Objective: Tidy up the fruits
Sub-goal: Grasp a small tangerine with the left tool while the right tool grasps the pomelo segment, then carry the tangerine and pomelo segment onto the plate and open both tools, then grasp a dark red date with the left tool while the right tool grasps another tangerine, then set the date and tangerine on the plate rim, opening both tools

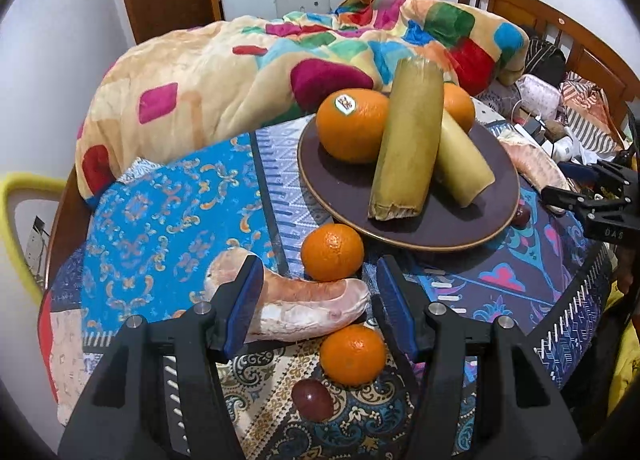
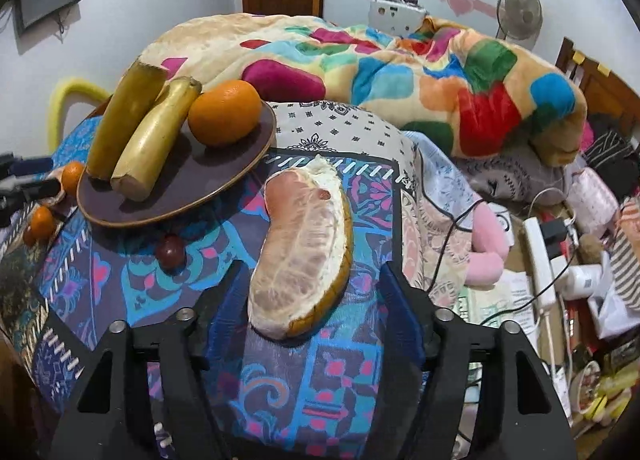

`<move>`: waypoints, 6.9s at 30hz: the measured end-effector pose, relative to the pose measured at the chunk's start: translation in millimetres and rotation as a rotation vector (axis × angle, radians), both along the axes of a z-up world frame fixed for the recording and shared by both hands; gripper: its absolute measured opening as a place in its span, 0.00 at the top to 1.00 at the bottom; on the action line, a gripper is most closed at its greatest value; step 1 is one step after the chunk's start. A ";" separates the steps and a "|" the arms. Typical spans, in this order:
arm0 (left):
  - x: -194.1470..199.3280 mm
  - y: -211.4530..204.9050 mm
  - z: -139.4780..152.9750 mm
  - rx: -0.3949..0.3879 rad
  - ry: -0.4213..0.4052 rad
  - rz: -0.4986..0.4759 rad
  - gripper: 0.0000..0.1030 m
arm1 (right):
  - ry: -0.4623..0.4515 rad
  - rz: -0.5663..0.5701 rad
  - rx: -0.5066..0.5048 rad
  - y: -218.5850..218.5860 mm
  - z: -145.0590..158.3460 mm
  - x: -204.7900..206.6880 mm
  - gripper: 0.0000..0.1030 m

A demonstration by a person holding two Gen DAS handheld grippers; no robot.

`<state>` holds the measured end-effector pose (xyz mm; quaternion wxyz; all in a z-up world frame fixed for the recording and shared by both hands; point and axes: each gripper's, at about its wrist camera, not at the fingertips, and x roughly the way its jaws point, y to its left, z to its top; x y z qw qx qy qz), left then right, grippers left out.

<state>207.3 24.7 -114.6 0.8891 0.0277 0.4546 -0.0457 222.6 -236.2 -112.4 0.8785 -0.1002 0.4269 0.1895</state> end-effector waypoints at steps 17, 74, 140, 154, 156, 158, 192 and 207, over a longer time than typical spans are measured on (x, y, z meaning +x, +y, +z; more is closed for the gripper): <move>14.9 2.7 -11.4 -0.061 0.013 -0.005 0.62 | 0.018 0.030 -0.052 25.7 -4.4 22.8 0.55; 66.0 -5.4 13.9 -0.072 -0.038 -0.029 0.66 | -0.101 0.062 0.108 80.0 41.1 25.5 0.56; -90.9 51.9 -19.1 -0.110 -0.031 0.089 0.82 | -0.003 0.285 0.112 167.2 11.9 -81.9 0.48; -96.0 74.7 -22.9 -0.146 -0.064 0.117 0.82 | 0.024 0.315 0.090 200.1 -4.8 -73.9 0.70; -96.3 73.9 -22.0 -0.141 -0.066 0.117 0.82 | 0.016 0.317 0.086 199.0 -4.1 -76.1 0.71; -96.7 72.9 -20.1 -0.150 -0.066 0.114 0.83 | 0.012 0.309 0.092 191.8 -1.8 -78.1 0.71; 7.0 -46.8 2.6 -0.123 -0.104 -0.100 0.82 | -0.098 0.145 0.157 78.7 25.4 -37.0 0.71; -11.6 -11.4 16.5 -0.134 -0.145 -0.049 0.63 | -0.089 0.189 0.139 97.2 17.0 -34.1 0.70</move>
